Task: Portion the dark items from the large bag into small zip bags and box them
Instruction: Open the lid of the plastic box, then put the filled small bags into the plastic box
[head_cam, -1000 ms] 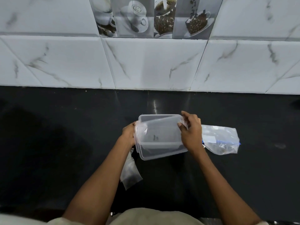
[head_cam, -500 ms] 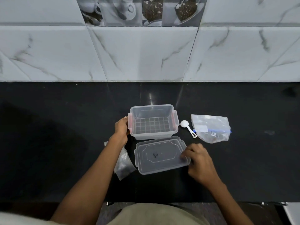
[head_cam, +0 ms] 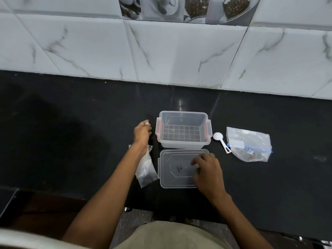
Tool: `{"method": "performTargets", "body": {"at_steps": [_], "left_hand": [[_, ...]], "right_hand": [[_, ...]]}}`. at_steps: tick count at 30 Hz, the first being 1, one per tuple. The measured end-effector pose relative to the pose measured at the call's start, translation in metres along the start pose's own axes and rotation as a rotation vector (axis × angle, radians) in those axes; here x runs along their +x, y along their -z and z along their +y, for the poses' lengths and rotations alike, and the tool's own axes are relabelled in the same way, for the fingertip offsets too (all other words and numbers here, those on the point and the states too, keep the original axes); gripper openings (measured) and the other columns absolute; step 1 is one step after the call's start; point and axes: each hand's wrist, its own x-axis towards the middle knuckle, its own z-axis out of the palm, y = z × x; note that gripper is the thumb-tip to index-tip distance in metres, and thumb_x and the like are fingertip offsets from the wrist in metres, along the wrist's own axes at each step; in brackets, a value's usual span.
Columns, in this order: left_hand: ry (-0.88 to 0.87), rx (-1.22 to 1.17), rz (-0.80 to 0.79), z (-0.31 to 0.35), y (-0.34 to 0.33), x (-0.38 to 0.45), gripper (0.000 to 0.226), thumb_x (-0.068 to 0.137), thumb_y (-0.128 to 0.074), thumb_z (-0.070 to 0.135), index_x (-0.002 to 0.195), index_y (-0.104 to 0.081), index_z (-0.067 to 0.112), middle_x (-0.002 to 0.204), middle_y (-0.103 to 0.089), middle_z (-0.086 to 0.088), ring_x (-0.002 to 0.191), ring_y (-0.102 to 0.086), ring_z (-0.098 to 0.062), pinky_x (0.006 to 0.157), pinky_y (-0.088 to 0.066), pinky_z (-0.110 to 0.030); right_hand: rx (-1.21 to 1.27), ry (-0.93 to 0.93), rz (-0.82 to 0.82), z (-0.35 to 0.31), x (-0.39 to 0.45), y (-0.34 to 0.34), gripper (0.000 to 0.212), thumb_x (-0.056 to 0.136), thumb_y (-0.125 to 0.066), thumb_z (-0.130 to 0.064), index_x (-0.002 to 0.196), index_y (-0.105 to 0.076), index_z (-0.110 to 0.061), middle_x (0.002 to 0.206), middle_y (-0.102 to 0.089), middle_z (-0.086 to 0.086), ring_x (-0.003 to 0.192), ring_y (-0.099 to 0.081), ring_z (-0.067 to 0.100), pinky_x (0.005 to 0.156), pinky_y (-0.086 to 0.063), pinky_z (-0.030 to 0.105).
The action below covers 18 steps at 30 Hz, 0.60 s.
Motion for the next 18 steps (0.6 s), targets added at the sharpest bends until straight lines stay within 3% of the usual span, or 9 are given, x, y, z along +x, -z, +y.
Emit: {"method": "performTargets", "body": {"at_steps": [3, 6, 9, 13, 18], "left_hand": [[-0.064, 0.015, 0.061, 0.002, 0.018, -0.003, 0.032, 0.104, -0.047, 0.009, 0.133, -0.059, 0.010, 0.119, -0.066, -0.006, 0.114, -0.063, -0.019, 0.105, -0.050, -0.034], [-0.067, 0.021, 0.119, -0.001, 0.042, -0.007, 0.028, 0.101, -0.050, 0.004, 0.124, -0.065, 0.010, 0.117, -0.070, -0.008, 0.109, -0.067, -0.019, 0.101, -0.054, -0.034], [-0.057, -0.045, 0.199, -0.009, 0.064, -0.017, 0.026, 0.098, -0.051, -0.004, 0.111, -0.069, 0.008, 0.110, -0.073, -0.013, 0.098, -0.070, -0.019, 0.094, -0.057, -0.033], [-0.094, -0.115, 0.412, -0.023, 0.086, -0.029, 0.032, 0.090, -0.050, -0.013, 0.109, -0.072, 0.003, 0.102, -0.074, -0.008, 0.095, -0.068, -0.016, 0.098, -0.056, -0.034], [-0.044, -0.128, 0.474, -0.039, 0.098, -0.036, 0.027, 0.090, -0.056, -0.006, 0.103, -0.074, 0.010, 0.104, -0.074, -0.007, 0.101, -0.069, -0.019, 0.102, -0.054, -0.038]], "right_hand": [[0.151, 0.067, -0.061, -0.036, 0.015, -0.009, 0.027, 0.075, -0.067, -0.002, 0.098, -0.074, -0.015, 0.101, -0.067, -0.001, 0.098, -0.057, 0.017, 0.085, -0.049, 0.029], [0.248, 0.086, -0.193, -0.069, 0.024, -0.023, 0.032, 0.084, -0.067, -0.009, 0.116, -0.069, -0.016, 0.118, -0.063, -0.001, 0.110, -0.055, 0.015, 0.094, -0.046, 0.027], [0.232, 0.080, -0.299, -0.093, 0.030, -0.042, 0.041, 0.088, -0.069, -0.024, 0.128, -0.061, -0.015, 0.124, -0.060, 0.002, 0.116, -0.053, 0.019, 0.102, -0.047, 0.036], [0.118, 0.055, -0.363, -0.105, 0.038, -0.066, 0.050, 0.088, -0.066, -0.042, 0.128, -0.057, -0.013, 0.122, -0.058, 0.004, 0.115, -0.051, 0.022, 0.100, -0.045, 0.038], [0.139, 0.004, -0.359, -0.105, 0.040, -0.082, 0.039, 0.085, -0.071, -0.036, 0.115, -0.060, -0.014, 0.115, -0.059, 0.003, 0.108, -0.052, 0.021, 0.090, -0.044, 0.033]]}}
